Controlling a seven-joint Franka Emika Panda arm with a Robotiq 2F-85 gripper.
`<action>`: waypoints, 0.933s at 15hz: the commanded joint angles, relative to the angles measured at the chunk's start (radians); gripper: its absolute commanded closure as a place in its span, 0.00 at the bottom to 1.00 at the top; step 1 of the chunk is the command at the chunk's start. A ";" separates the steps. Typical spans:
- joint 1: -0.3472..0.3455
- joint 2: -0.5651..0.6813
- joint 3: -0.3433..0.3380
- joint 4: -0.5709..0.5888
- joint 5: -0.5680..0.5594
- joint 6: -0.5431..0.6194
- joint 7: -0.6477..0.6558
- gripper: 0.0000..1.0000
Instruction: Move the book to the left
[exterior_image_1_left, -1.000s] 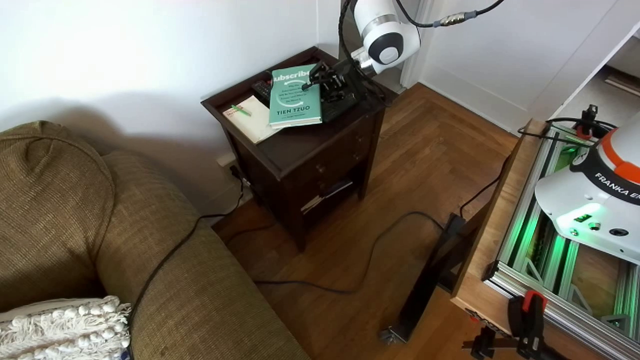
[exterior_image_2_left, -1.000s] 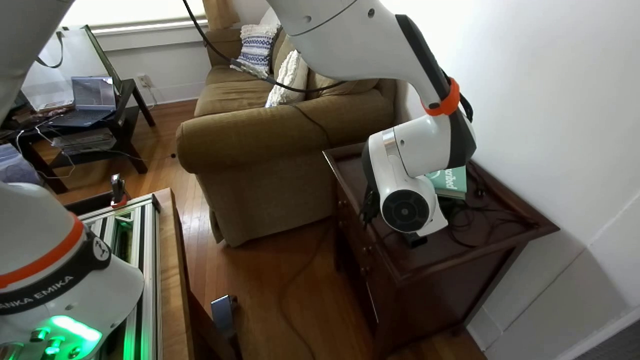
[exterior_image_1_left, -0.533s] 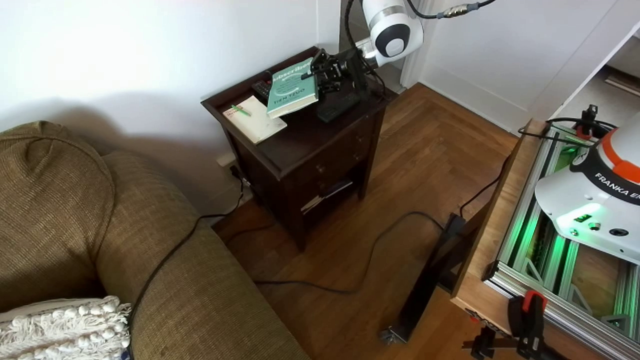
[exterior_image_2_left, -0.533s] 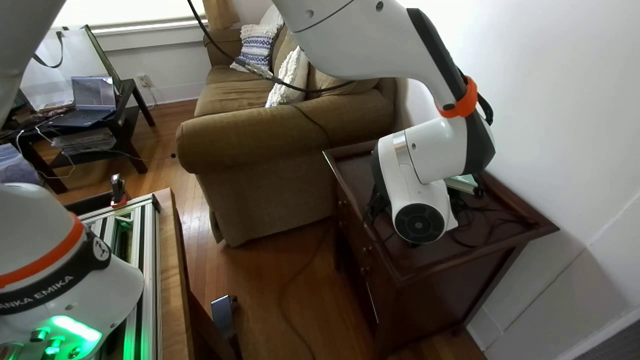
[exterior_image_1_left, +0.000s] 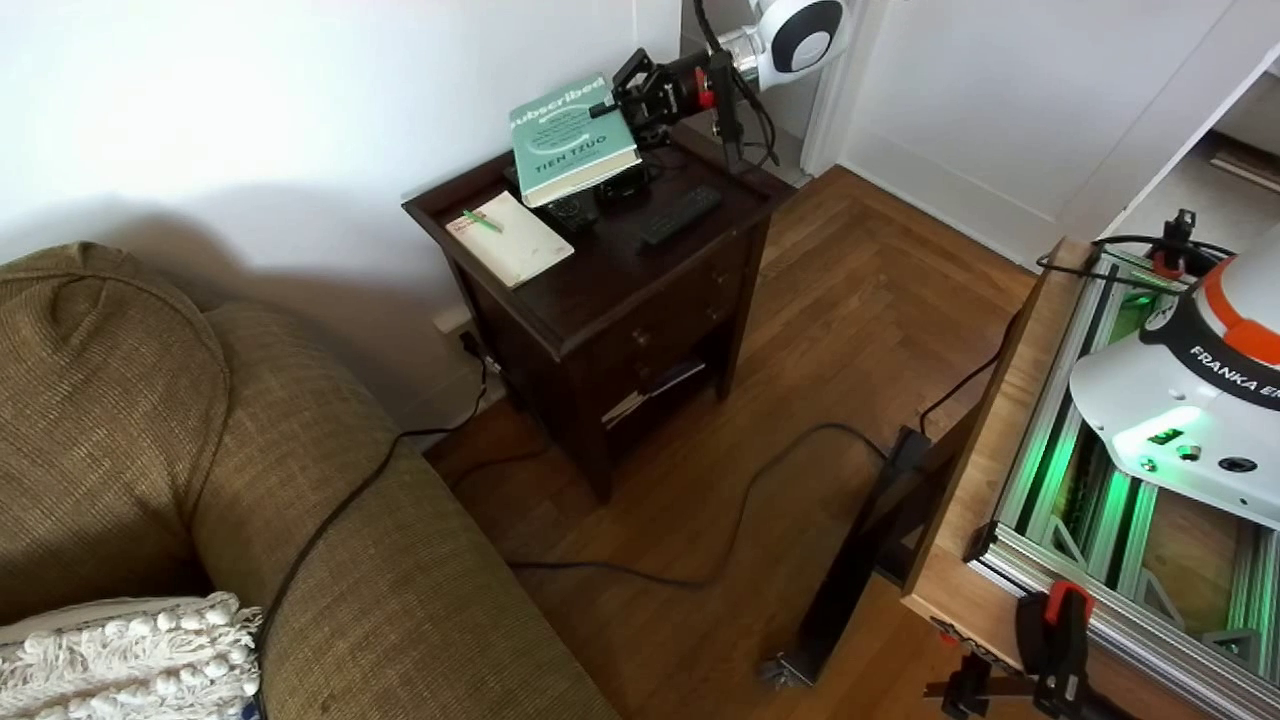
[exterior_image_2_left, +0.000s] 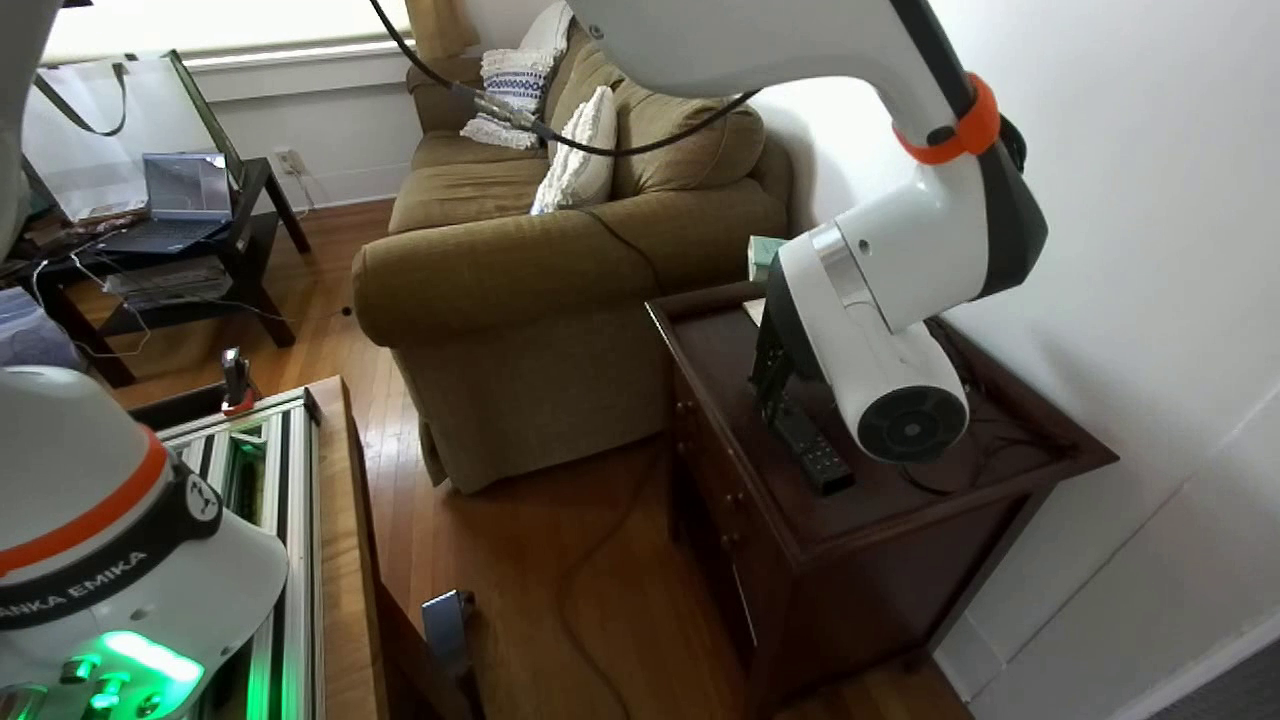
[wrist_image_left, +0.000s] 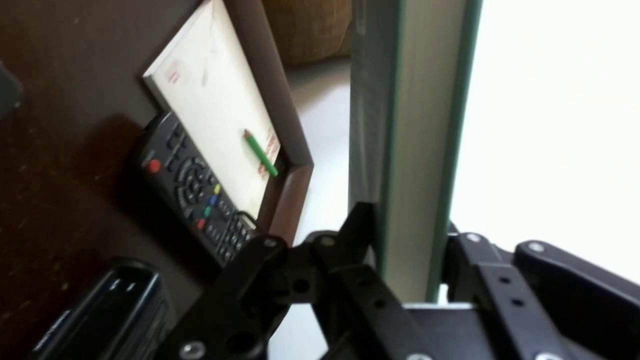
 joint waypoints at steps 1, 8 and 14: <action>0.032 -0.090 0.008 -0.046 -0.121 -0.068 -0.001 0.92; 0.129 -0.086 0.065 0.008 -0.249 -0.001 0.009 0.92; 0.196 -0.013 0.084 0.120 -0.308 0.190 0.038 0.92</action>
